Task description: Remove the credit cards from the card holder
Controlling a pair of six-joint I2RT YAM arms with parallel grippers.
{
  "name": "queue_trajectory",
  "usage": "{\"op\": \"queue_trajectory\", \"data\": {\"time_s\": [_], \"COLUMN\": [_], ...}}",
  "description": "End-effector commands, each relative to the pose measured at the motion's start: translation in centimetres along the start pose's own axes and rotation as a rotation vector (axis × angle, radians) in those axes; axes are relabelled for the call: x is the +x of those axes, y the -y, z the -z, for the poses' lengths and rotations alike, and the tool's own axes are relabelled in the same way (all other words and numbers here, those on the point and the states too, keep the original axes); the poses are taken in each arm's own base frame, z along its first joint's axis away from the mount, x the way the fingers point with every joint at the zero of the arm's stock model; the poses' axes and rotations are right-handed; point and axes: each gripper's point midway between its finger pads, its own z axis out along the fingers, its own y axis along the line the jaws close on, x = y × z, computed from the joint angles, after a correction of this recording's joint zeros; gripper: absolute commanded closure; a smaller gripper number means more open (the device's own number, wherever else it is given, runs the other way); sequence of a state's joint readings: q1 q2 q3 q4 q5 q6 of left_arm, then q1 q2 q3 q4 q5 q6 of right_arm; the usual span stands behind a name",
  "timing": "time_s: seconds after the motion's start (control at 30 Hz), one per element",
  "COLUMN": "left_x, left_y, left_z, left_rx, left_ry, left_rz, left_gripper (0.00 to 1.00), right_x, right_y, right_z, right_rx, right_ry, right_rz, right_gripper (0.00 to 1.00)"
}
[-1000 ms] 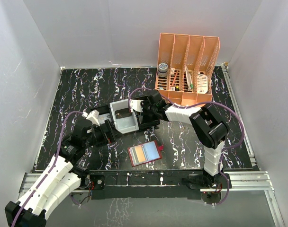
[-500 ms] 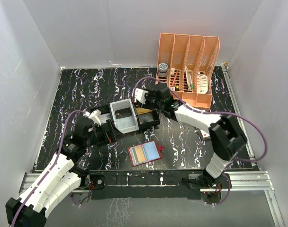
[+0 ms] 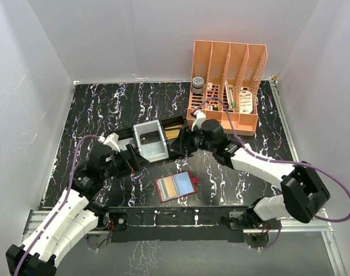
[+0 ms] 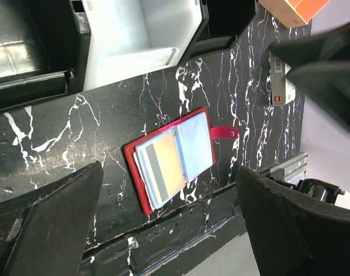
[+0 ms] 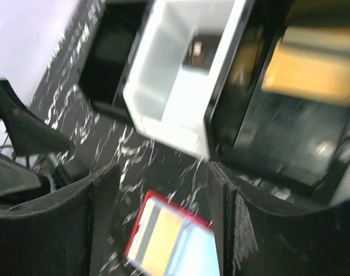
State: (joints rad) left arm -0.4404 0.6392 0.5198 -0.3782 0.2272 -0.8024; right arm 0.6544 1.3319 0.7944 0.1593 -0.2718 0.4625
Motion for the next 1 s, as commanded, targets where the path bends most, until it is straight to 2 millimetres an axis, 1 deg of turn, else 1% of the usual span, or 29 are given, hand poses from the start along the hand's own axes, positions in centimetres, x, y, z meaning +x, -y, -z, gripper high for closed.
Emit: {"op": "queue_trajectory", "data": {"time_s": [0.0,0.07,0.17,0.23,0.33,0.43,0.73,0.97], "left_x": [-1.2,-1.5,-1.8,-2.0,-2.1,-2.2,-2.2,-2.0], "left_y": [0.0,-0.2,-0.7,-1.0,-1.6,-2.1,-2.4,-2.6], "left_z": [0.8,1.0,1.5,1.7,2.0,2.2,2.7,2.6], "left_rx": [-0.028,-0.047,-0.084,-0.103,-0.131,-0.153,-0.17,-0.174], "left_ry": [0.057,0.072,0.096,0.11,0.127,0.139,0.157,0.147], "left_rz": [0.021,0.025,0.031,0.035,0.049,0.061,0.072,0.076], "left_gripper": [0.01,0.01,0.01,0.01,0.01,0.01,0.01,0.01], "right_x": [7.5,9.1,11.2,12.2,13.6,14.7,17.3,19.0], "right_y": [-2.5,-2.6,-2.4,-2.2,-2.9,-3.0,-3.7,-2.6], "right_z": [0.0,0.1,0.2,0.3,0.1,0.0,-1.2,-1.4], "right_rx": [0.08,0.162,0.256,0.308,0.341,0.388,0.418,0.476], "right_ry": [-0.227,-0.237,-0.273,-0.306,-0.35,-0.376,-0.458,-0.515], "right_rz": [-0.257,-0.216,-0.176,-0.137,-0.066,-0.009,0.068,0.106], "right_gripper": [0.4,0.37,0.37,0.38,0.38,0.37,0.34,0.33]}}
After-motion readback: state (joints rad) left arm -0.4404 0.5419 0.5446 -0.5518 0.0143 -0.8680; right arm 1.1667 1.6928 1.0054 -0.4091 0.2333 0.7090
